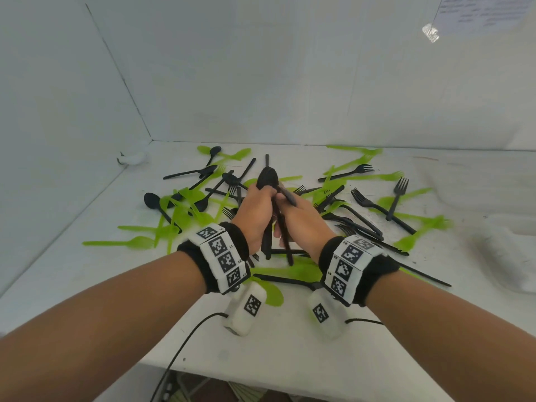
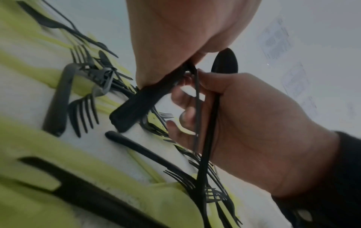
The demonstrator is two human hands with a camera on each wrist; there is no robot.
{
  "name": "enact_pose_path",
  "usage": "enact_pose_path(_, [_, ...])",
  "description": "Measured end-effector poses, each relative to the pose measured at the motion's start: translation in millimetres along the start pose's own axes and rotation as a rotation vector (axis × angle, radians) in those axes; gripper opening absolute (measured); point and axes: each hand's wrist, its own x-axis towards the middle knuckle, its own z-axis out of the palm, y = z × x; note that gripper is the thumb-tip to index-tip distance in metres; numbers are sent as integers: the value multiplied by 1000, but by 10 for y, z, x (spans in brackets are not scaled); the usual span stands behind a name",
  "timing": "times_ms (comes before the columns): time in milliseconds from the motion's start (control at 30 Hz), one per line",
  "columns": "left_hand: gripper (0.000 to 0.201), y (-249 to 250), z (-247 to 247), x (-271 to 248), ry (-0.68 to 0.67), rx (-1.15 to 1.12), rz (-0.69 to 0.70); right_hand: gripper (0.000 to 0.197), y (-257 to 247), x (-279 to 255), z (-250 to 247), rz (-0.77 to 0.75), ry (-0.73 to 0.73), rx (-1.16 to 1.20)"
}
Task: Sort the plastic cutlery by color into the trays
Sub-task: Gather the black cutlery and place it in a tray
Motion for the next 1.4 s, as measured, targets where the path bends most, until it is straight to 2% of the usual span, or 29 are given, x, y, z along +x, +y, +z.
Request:
enact_pose_path(67, [20,-35,-89,50,80,-60,8,27,-11,8,-27,10,31,-36])
enact_pose_path(133, [16,-56,-185,112,120,-84,13,12,-29,22,-76,5,206,-116])
enact_pose_path(167, [13,-57,-230,135,130,-74,11,16,-49,18,-93,15,285,-101])
enact_pose_path(200, [10,-50,-266,147,130,-60,11,32,-51,26,-104,38,312,-41])
enact_pose_path(233, [8,-39,-294,154,121,-39,12,45,-64,34,-98,74,300,19])
enact_pose_path(267, [7,-36,-318,161,110,-25,11,50,-75,42,-88,112,258,68])
enact_pose_path(300, [7,-34,-334,166,96,-24,3,44,-114,22,-67,131,195,98])
enact_pose_path(367, [10,-30,-333,144,64,-25,-22,16,-133,27,-11,80,97,100])
enact_pose_path(433, [24,-31,-315,122,20,-80,-44,24,-148,46,83,-2,86,30])
enact_pose_path(467, [38,-26,-298,120,-5,-115,-60,28,-133,61,146,-23,67,6])
enact_pose_path(533, [68,-3,-262,108,-74,-149,-97,43,-107,68,272,-29,-9,-89])
enact_pose_path(600, [85,36,-260,86,-130,-101,-123,43,-90,58,358,-5,2,-179])
enact_pose_path(633, [78,58,-274,84,-150,-103,-127,39,-103,45,400,4,42,-193])
enact_pose_path(667, [61,76,-288,77,-158,-126,-127,38,-118,45,434,11,69,-194])
enact_pose_path(700, [46,84,-310,83,-148,-166,-126,41,-143,33,467,7,64,-180])
enact_pose_path(733, [39,76,-340,108,-136,-200,-124,47,-150,35,503,9,45,-161])
enact_pose_path(833, [41,57,-404,131,-107,-318,-126,71,-158,52,559,19,-31,-30])
enact_pose_path(900, [37,61,-445,142,-85,-387,-159,73,-204,36,568,32,-38,3])
enact_pose_path(1033, [25,69,-557,301,37,-438,-137,68,-91,61,583,47,59,-18])
enact_pose_path(1100, [22,112,-574,371,56,-438,-130,56,2,61,595,14,34,-79])
enact_pose_path(1200, [21,173,-547,343,-21,-374,-128,22,24,42,587,30,29,-69])
enact_pose_path(1300, [20,189,-551,315,-97,-293,-92,17,18,30,466,21,72,-157])
enact_pose_path(1400, [15,218,-612,350,-136,-88,43,14,-71,-23,211,-1,149,-366])
